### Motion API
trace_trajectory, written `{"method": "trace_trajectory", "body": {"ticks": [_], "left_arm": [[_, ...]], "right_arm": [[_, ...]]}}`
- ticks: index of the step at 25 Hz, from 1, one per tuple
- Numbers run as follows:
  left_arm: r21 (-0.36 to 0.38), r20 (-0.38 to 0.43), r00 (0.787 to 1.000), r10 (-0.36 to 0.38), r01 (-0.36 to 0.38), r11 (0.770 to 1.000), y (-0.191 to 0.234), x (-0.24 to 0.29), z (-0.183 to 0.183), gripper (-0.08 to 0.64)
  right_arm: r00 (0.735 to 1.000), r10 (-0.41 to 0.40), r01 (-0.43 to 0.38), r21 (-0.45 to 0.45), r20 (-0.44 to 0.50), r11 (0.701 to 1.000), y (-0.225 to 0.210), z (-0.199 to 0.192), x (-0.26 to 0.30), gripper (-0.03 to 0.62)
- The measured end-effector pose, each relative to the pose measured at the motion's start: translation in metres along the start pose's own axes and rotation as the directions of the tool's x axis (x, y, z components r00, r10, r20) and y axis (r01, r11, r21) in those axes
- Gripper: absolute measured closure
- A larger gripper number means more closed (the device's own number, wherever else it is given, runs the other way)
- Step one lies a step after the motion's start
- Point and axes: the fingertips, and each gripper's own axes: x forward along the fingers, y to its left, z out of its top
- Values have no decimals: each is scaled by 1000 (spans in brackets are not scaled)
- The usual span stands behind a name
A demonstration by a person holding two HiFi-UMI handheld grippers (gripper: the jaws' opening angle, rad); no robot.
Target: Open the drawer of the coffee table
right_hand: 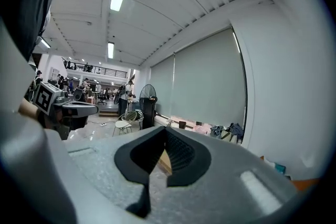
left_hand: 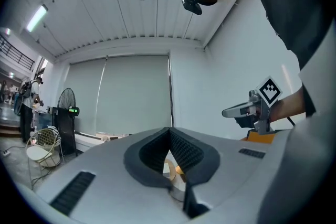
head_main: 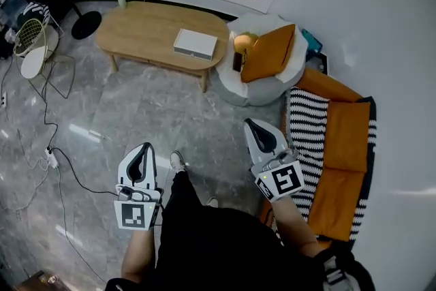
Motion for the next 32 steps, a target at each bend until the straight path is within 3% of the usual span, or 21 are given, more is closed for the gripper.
{"method": "trace_trajectory", "body": {"ticks": [10,14,19,26,32], "left_arm": [[-26,-7,996,-90,90,996,126,118,11,552],[-27,8,993,-115,115,993,140,161,17,552],[-1,20,992,-128,128,992,126,209,24,552],[16,23,999,-31,30,999,106,254,45,552],[26,17,997,70,-70,997,117,272,39,552]], "right_arm": [[1000,-25,24,-48,-10,999,-16,51,166,588],[999,-39,38,-44,-15,998,-31,53,192,588],[1000,-31,31,7,3,1000,-75,40,212,588],[995,80,-81,15,57,997,-138,49,251,588],[984,177,-177,-9,31,984,-162,41,288,588]]}}
